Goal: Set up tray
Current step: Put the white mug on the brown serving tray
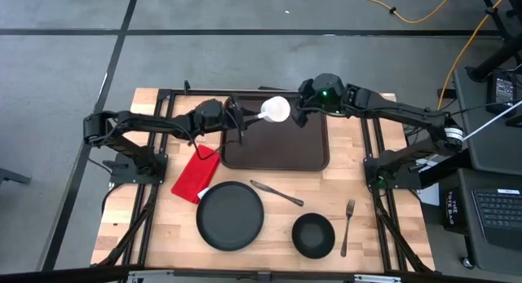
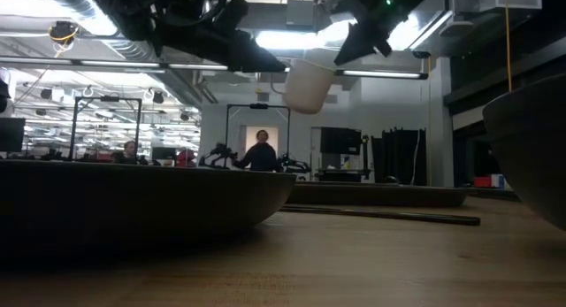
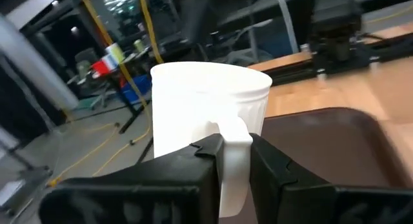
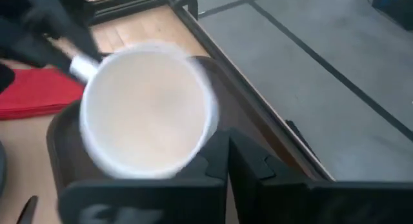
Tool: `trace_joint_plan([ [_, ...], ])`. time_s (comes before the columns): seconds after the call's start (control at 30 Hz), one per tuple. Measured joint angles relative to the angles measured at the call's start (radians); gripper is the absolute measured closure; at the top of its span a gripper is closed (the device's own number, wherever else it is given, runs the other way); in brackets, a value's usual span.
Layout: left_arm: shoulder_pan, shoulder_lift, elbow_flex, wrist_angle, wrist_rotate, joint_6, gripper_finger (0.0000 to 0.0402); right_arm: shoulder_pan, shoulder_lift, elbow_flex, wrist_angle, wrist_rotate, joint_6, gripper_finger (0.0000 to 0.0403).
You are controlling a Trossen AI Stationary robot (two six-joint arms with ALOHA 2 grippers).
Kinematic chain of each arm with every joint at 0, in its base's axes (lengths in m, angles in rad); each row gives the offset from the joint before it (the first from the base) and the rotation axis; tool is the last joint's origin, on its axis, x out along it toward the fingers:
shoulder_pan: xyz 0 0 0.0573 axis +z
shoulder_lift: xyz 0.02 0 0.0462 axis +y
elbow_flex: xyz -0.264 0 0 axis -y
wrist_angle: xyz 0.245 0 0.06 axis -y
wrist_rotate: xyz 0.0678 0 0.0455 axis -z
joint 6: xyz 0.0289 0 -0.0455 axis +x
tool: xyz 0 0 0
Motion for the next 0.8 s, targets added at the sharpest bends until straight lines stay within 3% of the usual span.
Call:
trace_joint_plan([
  [0.13, 0.036, -0.004, -0.001, -0.030, 0.021, -0.011, 0.0364, 0.000, -0.058, -0.147, 0.125, 0.000, -0.001, 0.0393],
  [0.5, 0.192, -0.005, -0.001, -0.029, 0.266, -0.076, 0.0364, -0.003, -0.273, -0.528, 0.381, 0.001, 0.005, 0.0398],
  [0.6, 0.245, -0.005, -0.001, -0.028, 0.351, -0.089, 0.0363, -0.003, -0.294, -0.622, 0.454, 0.001, 0.005, 0.0397],
  [0.8, 0.339, 0.003, -0.001, -0.022, 0.413, -0.090, 0.0357, -0.003, -0.293, -0.807, 0.642, 0.000, 0.006, 0.0396],
])
